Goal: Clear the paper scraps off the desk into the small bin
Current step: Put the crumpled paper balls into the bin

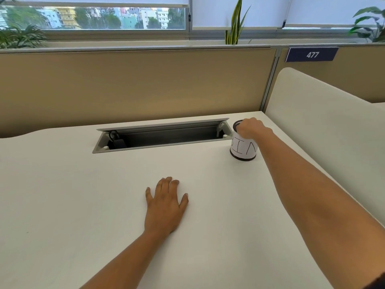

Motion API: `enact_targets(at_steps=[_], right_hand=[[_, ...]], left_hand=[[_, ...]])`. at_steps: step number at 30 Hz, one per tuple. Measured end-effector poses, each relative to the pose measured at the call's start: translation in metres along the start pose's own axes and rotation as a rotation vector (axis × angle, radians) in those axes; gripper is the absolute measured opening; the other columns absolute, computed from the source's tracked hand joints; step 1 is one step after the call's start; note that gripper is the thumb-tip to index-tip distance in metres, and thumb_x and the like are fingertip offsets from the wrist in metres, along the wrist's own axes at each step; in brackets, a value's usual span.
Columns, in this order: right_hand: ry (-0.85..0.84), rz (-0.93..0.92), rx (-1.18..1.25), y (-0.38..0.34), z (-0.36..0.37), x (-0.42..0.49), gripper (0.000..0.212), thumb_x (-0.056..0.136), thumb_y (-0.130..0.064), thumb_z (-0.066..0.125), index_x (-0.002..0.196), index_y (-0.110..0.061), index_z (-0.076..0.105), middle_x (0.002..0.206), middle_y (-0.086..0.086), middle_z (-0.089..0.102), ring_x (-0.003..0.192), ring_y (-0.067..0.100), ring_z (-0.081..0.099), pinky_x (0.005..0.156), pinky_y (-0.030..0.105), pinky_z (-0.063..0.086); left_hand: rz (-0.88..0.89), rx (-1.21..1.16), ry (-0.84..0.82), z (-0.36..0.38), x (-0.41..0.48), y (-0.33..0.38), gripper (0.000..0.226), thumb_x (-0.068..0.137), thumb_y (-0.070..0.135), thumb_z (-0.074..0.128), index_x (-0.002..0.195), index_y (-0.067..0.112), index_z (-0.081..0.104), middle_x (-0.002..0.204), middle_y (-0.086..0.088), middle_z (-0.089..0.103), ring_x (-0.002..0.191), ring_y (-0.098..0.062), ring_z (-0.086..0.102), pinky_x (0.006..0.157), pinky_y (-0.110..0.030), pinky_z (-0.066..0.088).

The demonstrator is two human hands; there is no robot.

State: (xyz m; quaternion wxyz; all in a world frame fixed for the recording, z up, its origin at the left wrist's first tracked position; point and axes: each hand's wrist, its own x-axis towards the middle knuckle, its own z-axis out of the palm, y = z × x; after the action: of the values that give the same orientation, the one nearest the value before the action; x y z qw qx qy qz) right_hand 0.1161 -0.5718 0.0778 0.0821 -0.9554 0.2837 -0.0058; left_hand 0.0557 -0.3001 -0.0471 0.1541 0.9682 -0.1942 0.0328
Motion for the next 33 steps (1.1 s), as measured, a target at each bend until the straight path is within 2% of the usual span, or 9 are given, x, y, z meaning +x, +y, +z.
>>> enact_targets(at_steps=[3, 5, 8, 12, 15, 22, 28, 31, 33], right_hand=[[0.02, -0.034, 0.002, -0.001, 0.005, -0.002, 0.034, 0.095, -0.012, 0.034, 0.114, 0.003, 0.056, 0.118, 0.021, 0.056, 0.112, 0.036, 0.052, 0.093, 0.035, 0.042], [0.035, -0.049, 0.046, -0.002, 0.007, -0.003, 0.041, 0.096, -0.027, 0.028, 0.098, 0.0, 0.06, 0.1, 0.018, 0.056, 0.1, 0.035, 0.052, 0.084, 0.035, 0.042], [0.088, -0.11, 0.02, -0.005, 0.015, -0.003, 0.057, 0.095, -0.043, 0.025, 0.063, -0.004, 0.05, 0.07, 0.011, 0.051, 0.077, 0.029, 0.048, 0.059, 0.027, 0.034], [0.251, -0.165, 0.02, -0.003, 0.026, -0.007, 0.06, 0.096, -0.047, 0.03, 0.047, -0.012, 0.032, 0.05, 0.003, 0.036, 0.064, 0.026, 0.045, 0.045, 0.023, 0.021], [0.347, -0.164, 0.034, -0.003, 0.028, -0.011, 0.058, 0.097, -0.042, 0.034, 0.049, -0.01, 0.03, 0.051, 0.003, 0.034, 0.064, 0.026, 0.044, 0.047, 0.024, 0.022], [0.506, -0.137, 0.077, -0.002, 0.029, -0.026, 0.034, 0.094, -0.022, 0.041, 0.066, -0.006, 0.054, 0.068, 0.013, 0.055, 0.064, 0.027, 0.047, 0.062, 0.031, 0.038], [0.867, -0.373, 0.087, -0.008, 0.06, -0.077, 0.004, 0.07, -0.011, 0.072, 0.068, -0.008, 0.07, 0.065, 0.008, 0.07, 0.063, 0.028, 0.065, 0.062, 0.033, 0.051], [0.719, -0.465, 0.167, -0.012, 0.09, -0.099, 0.005, 0.068, -0.009, 0.074, 0.07, -0.008, 0.07, 0.07, 0.006, 0.072, 0.069, 0.026, 0.067, 0.066, 0.035, 0.05], [0.472, -0.416, 0.228, -0.014, 0.11, -0.111, 0.012, 0.08, -0.014, 0.064, 0.088, -0.009, 0.07, 0.096, 0.003, 0.072, 0.095, 0.026, 0.064, 0.081, 0.037, 0.045]], left_hand=[[0.0, 0.011, 0.001, 0.001, 0.0, 0.0, 0.047, 0.095, 0.045, 0.028, 0.137, 0.024, 0.027, 0.149, 0.006, 0.026, 0.141, -0.011, 0.017, 0.117, -0.046, 0.01], [0.001, 0.006, -0.001, 0.001, 0.0, 0.0, 0.046, 0.095, 0.045, 0.028, 0.136, 0.024, 0.028, 0.149, 0.006, 0.026, 0.141, -0.011, 0.017, 0.117, -0.046, 0.01], [-0.001, -0.002, -0.001, 0.0, 0.0, 0.0, 0.046, 0.095, 0.045, 0.028, 0.136, 0.024, 0.028, 0.149, 0.006, 0.026, 0.142, -0.011, 0.017, 0.117, -0.046, 0.01], [0.004, -0.003, 0.001, 0.0, -0.001, 0.0, 0.047, 0.095, 0.045, 0.029, 0.137, 0.024, 0.028, 0.149, 0.006, 0.026, 0.141, -0.011, 0.017, 0.117, -0.047, 0.01], [0.001, -0.006, -0.001, 0.001, 0.0, 0.0, 0.047, 0.095, 0.045, 0.028, 0.137, 0.024, 0.028, 0.149, 0.005, 0.026, 0.142, -0.012, 0.017, 0.117, -0.047, 0.009], [0.0, -0.001, 0.002, 0.001, 0.0, 0.0, 0.047, 0.095, 0.045, 0.028, 0.137, 0.024, 0.028, 0.15, 0.005, 0.025, 0.142, -0.011, 0.016, 0.117, -0.046, 0.009], [0.004, -0.029, -0.002, 0.0, 0.0, 0.0, 0.047, 0.095, 0.044, 0.029, 0.137, 0.023, 0.029, 0.15, 0.004, 0.026, 0.142, -0.012, 0.016, 0.117, -0.047, 0.008], [0.0, -0.037, -0.003, 0.0, 0.0, 0.0, 0.047, 0.095, 0.044, 0.03, 0.137, 0.023, 0.029, 0.15, 0.004, 0.026, 0.142, -0.013, 0.016, 0.118, -0.047, 0.007], [0.0, -0.04, -0.014, -0.001, 0.0, 0.0, 0.048, 0.095, 0.044, 0.03, 0.138, 0.023, 0.029, 0.151, 0.003, 0.024, 0.143, -0.014, 0.015, 0.118, -0.048, 0.006]])
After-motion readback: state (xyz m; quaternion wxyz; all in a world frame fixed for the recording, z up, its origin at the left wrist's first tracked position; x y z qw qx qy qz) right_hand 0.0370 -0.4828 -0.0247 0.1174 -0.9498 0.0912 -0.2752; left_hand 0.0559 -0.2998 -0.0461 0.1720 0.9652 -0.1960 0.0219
